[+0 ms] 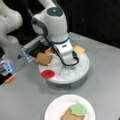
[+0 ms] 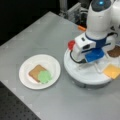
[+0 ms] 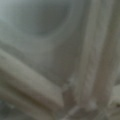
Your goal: Ingredient selection for cheeseburger or sandwich
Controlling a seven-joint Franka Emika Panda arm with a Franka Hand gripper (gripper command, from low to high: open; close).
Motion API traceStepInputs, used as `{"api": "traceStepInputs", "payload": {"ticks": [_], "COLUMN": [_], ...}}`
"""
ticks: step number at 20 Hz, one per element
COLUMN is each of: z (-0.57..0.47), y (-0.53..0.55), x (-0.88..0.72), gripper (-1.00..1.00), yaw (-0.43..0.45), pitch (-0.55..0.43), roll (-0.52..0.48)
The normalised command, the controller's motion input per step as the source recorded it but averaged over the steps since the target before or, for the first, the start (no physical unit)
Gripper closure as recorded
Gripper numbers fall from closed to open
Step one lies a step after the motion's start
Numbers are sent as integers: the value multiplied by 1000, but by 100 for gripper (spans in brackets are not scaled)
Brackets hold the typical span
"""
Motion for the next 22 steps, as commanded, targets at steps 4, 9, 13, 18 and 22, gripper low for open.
{"api": "traceStepInputs", "payload": {"ticks": [4,9,13,18,22], "z": [-63,-59,-63,-64,20], "y": [64,44,10,-8,9], "x": [166,167,88,57,18], "gripper": [-100,-100,-100,-100,-100], "yaw": [414,300,223,180,139], "pitch": [-77,-54,-14,1,18], "roll": [19,-13,-13,-8,-26]}}
